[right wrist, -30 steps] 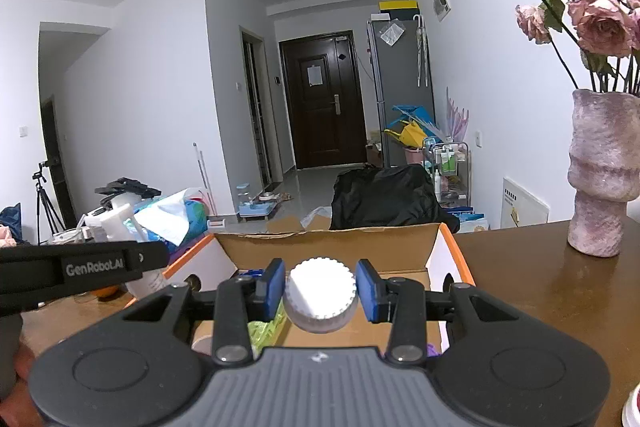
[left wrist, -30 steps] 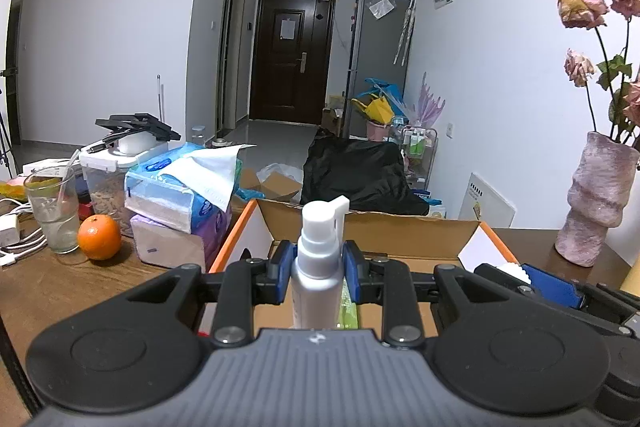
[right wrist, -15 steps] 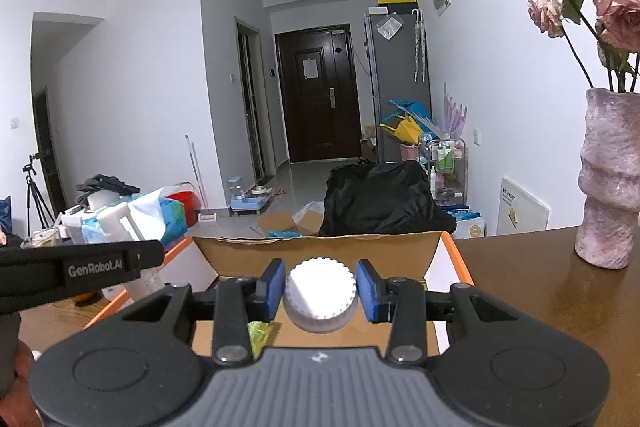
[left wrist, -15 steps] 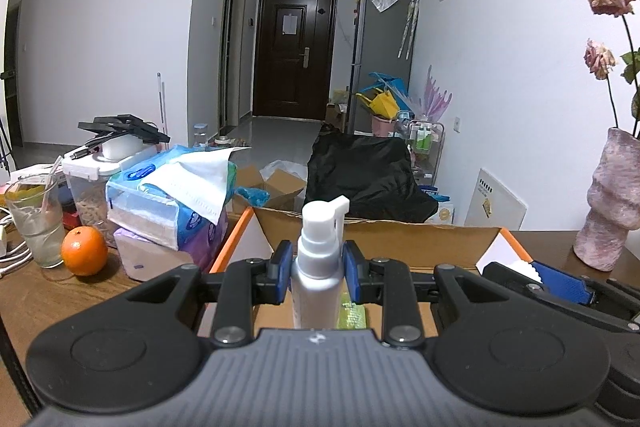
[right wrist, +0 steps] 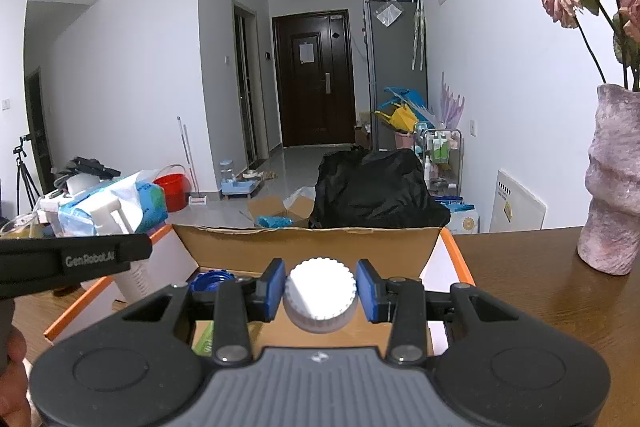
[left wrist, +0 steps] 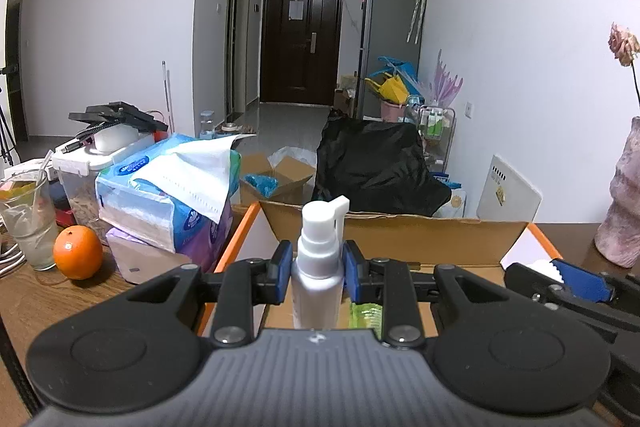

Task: Organize rigid objects
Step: 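Open the right tool dropping the white cap while the left tool releases the spray bottle into the box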

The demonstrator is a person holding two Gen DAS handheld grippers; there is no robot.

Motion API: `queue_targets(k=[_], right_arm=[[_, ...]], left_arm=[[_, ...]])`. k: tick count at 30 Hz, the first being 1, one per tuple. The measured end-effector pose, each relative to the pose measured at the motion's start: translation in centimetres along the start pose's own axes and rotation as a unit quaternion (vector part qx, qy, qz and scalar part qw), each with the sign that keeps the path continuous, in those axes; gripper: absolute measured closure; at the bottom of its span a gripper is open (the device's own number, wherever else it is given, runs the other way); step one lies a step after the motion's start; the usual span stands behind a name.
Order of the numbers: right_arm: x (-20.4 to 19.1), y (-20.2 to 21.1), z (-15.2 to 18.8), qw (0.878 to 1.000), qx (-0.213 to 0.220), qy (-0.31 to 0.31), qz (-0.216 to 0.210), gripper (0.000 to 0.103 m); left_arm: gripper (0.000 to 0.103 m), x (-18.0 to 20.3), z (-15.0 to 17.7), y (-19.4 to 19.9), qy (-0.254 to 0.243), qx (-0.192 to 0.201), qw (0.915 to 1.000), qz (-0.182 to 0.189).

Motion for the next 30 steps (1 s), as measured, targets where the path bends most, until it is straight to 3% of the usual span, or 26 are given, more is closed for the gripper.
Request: queue_targets(k=[11,12,13,14,15,16,17,19,30], right_arm=[[0.9,-1.0,0.5,1.000,-0.027,-0.008,0.013,0.065],[1.1,-1.0,0.6,0.999,-0.030,-0.010,0.017,0.059],[1.2,-1.1,0.6,0.999,-0.033,-0.012,0.023,0.047],[1.5,-1.1,0.6,0.999,-0.035,-0.013,0.030,0.040],[1.7,-1.1,0.6,0.999,-0.035,-0.014,0.036,0.027],[1.9,-1.0,0.6,0.998,-0.034,-0.015,0.041,0.017],[2.0,-0.9,0.6,0.998,-0.033,-0.017,0.045,0.014],[2.3,-0.7,0.6,0.998,-0.031,-0.021,0.046,0.003],[2.5,0.3,0.4,0.999,-0.020,-0.032,0.038,0.000]], left_arm=[[0.072,-0.3,0.2,-0.8,-0.006,-0.011,0.9999,0.000],[0.067,-0.3,0.1,-0.8,-0.008,-0.011,0.9999,-0.002],[0.057,-0.4,0.1,-0.8,-0.011,-0.008,0.9999,-0.001],[0.045,-0.5,0.1,-0.6,-0.013,-0.003,0.9999,-0.001],[0.036,-0.5,0.0,-0.5,-0.015,0.000,0.9999,-0.005],[0.017,-0.6,0.0,-0.4,-0.015,0.003,0.9998,-0.010],[0.007,-0.7,-0.1,-0.2,-0.014,0.009,0.9997,-0.015],[0.000,-0.8,-0.4,0.1,-0.017,0.020,0.9995,-0.020],[0.000,-1.4,-0.4,0.6,-0.010,0.019,0.9997,-0.015]])
Point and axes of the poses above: each gripper's, at about its wrist camera, not at the fingertips, and y roughly against the way its jaws point, x to its right, z to its underside, the point moved 5 cm from there along -y, roughly the way its jaws point, and after that the axes turned 14 degrees about -z, right-handed, at the moved point
